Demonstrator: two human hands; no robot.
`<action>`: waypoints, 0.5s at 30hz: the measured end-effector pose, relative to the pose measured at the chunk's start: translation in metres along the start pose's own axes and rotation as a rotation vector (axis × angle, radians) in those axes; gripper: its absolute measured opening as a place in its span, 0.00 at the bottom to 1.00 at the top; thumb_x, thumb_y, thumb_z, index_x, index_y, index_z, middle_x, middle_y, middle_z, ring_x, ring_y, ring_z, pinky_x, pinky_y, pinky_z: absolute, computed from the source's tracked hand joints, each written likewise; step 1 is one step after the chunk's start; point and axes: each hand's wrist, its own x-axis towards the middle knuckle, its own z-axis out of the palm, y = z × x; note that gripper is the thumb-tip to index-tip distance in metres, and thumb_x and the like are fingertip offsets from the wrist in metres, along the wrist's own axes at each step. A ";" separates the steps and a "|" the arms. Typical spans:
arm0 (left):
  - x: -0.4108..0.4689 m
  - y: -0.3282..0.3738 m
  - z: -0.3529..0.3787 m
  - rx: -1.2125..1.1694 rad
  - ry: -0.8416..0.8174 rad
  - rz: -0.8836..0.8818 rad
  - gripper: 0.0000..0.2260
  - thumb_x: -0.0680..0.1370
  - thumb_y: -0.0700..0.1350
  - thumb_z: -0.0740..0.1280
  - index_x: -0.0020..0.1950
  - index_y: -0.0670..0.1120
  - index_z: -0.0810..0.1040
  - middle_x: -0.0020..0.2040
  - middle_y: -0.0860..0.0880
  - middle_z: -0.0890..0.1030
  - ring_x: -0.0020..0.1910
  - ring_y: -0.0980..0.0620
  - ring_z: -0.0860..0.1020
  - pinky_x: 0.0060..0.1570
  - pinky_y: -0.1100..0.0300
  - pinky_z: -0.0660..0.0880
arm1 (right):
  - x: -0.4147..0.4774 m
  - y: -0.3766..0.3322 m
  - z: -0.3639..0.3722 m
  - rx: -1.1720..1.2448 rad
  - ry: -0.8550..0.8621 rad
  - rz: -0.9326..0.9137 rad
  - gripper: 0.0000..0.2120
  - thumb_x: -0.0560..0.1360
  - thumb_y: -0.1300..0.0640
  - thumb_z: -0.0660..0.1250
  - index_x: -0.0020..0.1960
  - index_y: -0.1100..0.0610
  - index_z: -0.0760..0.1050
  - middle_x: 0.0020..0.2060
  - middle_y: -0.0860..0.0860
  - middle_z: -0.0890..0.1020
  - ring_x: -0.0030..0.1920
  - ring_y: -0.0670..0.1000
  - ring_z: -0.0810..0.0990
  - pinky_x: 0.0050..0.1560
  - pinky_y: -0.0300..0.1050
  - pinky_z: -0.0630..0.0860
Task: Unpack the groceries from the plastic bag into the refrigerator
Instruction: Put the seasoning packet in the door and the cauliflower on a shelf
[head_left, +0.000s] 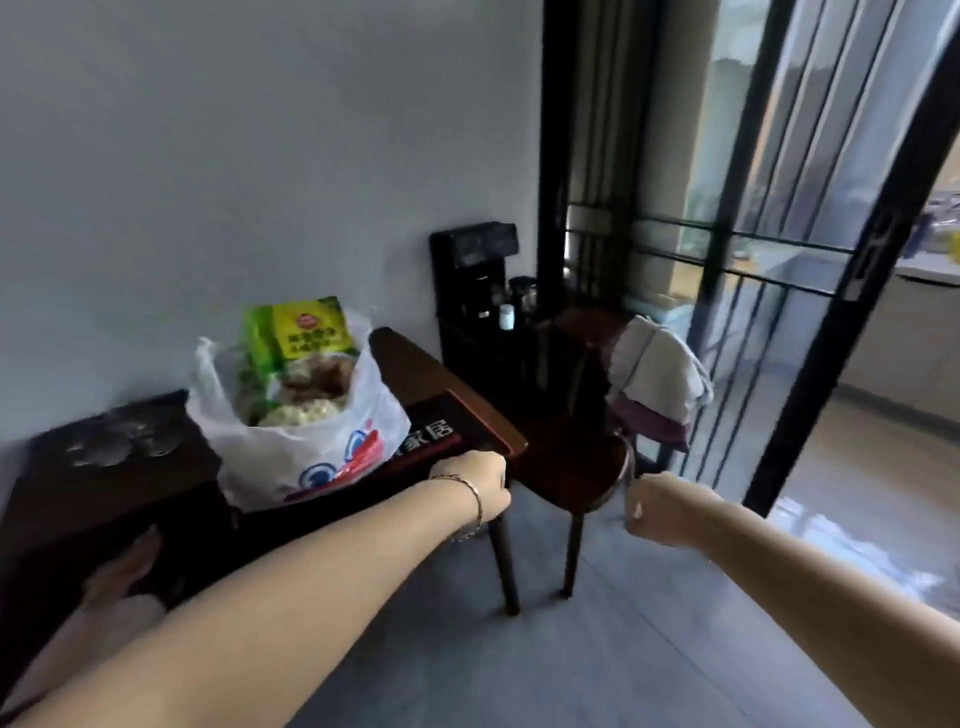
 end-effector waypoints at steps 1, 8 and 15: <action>-0.001 -0.039 -0.009 -0.008 0.020 -0.047 0.10 0.76 0.46 0.60 0.54 0.49 0.76 0.57 0.46 0.78 0.56 0.43 0.77 0.54 0.55 0.74 | 0.019 -0.035 -0.004 0.032 0.016 -0.043 0.08 0.77 0.55 0.59 0.49 0.55 0.77 0.45 0.52 0.79 0.53 0.51 0.76 0.59 0.47 0.73; -0.012 -0.249 -0.051 -0.077 0.241 -0.310 0.13 0.79 0.45 0.58 0.63 0.49 0.71 0.62 0.47 0.76 0.58 0.45 0.76 0.52 0.58 0.71 | 0.136 -0.222 -0.023 -0.038 0.011 -0.267 0.14 0.76 0.53 0.59 0.56 0.57 0.78 0.54 0.53 0.80 0.56 0.55 0.78 0.56 0.48 0.76; 0.025 -0.347 -0.070 -0.088 0.340 -0.390 0.12 0.79 0.44 0.58 0.62 0.48 0.72 0.60 0.47 0.74 0.55 0.46 0.75 0.49 0.55 0.71 | 0.229 -0.314 -0.043 0.013 0.085 -0.360 0.17 0.77 0.51 0.61 0.63 0.55 0.73 0.58 0.51 0.78 0.58 0.53 0.76 0.53 0.44 0.73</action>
